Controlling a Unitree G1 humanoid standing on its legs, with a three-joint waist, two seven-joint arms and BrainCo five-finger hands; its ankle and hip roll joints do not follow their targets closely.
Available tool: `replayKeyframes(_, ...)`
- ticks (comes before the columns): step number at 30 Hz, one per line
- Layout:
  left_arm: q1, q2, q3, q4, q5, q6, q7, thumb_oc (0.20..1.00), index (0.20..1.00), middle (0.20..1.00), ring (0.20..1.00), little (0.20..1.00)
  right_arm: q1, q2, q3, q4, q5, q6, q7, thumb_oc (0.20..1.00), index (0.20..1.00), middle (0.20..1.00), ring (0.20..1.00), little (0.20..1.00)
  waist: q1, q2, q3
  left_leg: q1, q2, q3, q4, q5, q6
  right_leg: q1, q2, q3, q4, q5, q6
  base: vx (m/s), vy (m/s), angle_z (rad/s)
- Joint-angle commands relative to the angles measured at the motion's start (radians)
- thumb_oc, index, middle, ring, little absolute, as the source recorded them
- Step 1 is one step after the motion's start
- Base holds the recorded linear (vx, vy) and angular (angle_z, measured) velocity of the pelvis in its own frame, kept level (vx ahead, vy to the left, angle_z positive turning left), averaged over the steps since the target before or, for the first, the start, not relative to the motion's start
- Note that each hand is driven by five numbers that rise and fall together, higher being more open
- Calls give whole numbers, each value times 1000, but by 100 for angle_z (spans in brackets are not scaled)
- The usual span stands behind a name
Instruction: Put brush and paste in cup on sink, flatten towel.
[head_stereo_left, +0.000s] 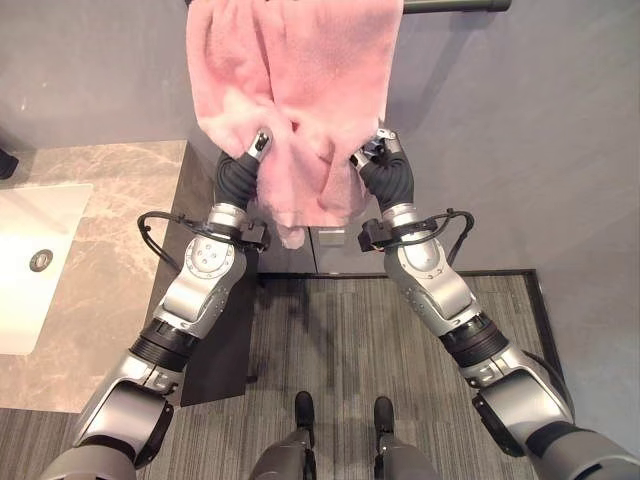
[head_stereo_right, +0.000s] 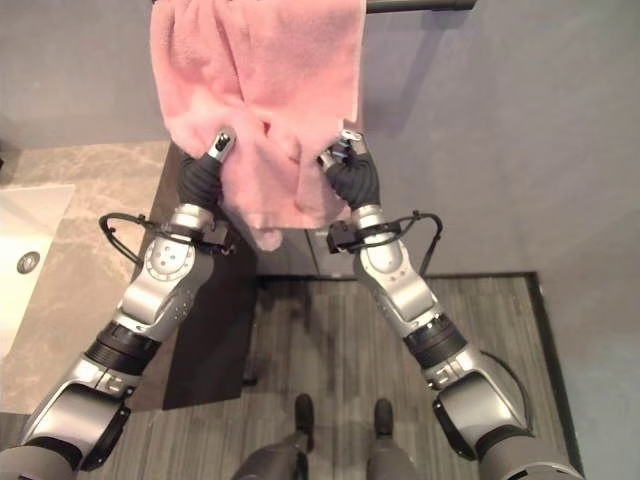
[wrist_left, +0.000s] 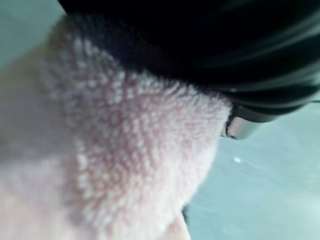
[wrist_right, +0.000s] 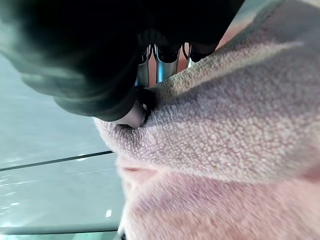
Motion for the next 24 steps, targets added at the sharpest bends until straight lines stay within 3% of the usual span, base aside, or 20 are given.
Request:
replayKeyframes(1, -95, 34, 46, 0, -3, -105, 40, 200, 200, 200, 200, 200, -39, 32, -45, -90, -19, -96, -17, 200, 200, 200, 200, 200, -9, -43, -87, -22, 51, 16, 1, -10, -86, 19, -149, 12, 8, 11, 89, 0, 0, 0)
replayKeyframes(4, -72, 5, 68, -32, -4, -123, 39, 213, 213, 213, 213, 213, -19, 40, -69, -136, -57, -128, -31, 200, 200, 200, 200, 200, -20, -36, -84, -21, 53, 20, 1, -11, -87, 15, -149, 17, 11, 9, 88, 0, 0, 0)
replayKeyframes(9, -50, -8, 24, 49, 5, -97, 12, 200, 200, 200, 200, 200, 24, 54, -68, -97, -70, -134, -40, 200, 200, 200, 200, 200, -28, -25, -80, -23, 53, 25, 1, -10, -87, 8, -149, 22, 11, 13, 89, 0, 0, 0)
replayKeyframes(13, -16, -105, -89, 460, 29, -2, -15, 200, 200, 200, 200, 200, 128, 83, -9, 128, -72, -99, -50, 200, 200, 200, 200, 200, -50, -11, -84, -16, 62, 36, 1, -5, -90, 13, -148, 23, 14, 13, 88, 6, -7, -5)
replayKeyframes(16, -60, -130, -109, 601, 71, 17, -3, 200, 200, 200, 200, 200, 108, 85, -2, 208, -93, -93, -80, 200, 200, 200, 200, 200, -61, -1, -83, -14, 62, 38, 1, -4, -92, 14, -148, 22, 10, 16, 89, 8, -2, -6)
replayKeyframes(19, -82, -120, -98, 545, 52, -8, 22, 200, 200, 200, 200, 200, 65, 73, -12, 175, -104, -97, -97, 200, 200, 200, 200, 200, -59, 4, -86, -19, 61, 38, 1, -4, -92, 7, -150, 23, 5, 23, 92, 0, -5, -3)
replayKeyframes(24, -82, -65, -39, 288, 64, -48, 84, 200, 200, 200, 200, 200, 8, 32, -64, 71, -151, -103, -140, 200, 200, 200, 200, 200, -37, 6, -91, -12, 62, 39, 1, -9, -92, 13, -149, 18, -1, 17, 93, 11, -12, -1)
